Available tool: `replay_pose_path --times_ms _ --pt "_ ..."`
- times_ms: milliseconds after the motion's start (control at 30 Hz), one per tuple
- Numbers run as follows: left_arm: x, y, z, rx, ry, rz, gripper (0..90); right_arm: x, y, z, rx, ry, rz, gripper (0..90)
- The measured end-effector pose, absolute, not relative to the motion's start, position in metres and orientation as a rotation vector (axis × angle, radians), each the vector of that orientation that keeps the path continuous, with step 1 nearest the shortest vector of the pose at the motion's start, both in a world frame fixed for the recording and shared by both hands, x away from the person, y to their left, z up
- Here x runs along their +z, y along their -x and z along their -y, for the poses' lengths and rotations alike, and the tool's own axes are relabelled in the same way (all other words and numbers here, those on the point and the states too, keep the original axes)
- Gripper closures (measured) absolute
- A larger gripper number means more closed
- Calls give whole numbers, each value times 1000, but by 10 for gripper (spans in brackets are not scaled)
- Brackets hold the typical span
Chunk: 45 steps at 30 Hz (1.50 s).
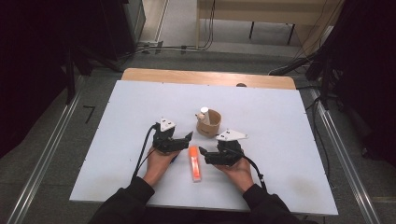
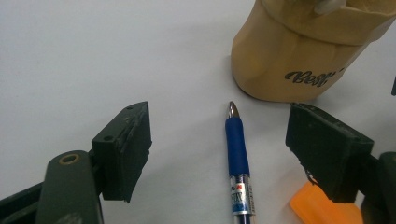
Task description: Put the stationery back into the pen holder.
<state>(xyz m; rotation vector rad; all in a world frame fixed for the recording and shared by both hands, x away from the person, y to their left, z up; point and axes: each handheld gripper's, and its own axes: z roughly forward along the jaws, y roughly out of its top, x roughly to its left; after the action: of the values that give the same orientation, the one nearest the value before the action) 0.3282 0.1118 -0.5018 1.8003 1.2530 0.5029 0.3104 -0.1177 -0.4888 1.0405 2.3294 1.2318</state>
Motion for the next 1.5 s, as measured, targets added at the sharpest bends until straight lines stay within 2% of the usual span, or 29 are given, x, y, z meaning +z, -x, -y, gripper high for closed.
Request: replay_pose_path --times_ms 967,1233,1500 --pt "-508 -333 -102 471 -1904 -1233 559 -490 -310 118 1220 -1042 -2326 177" --pt "-509 -335 -98 477 -1945 -1230 585 -490 -310 118 1217 -1047 -2328 179" --pt "-509 -335 -95 498 -1978 -1222 666 -490 -310 118 1214 -1046 -2328 181"
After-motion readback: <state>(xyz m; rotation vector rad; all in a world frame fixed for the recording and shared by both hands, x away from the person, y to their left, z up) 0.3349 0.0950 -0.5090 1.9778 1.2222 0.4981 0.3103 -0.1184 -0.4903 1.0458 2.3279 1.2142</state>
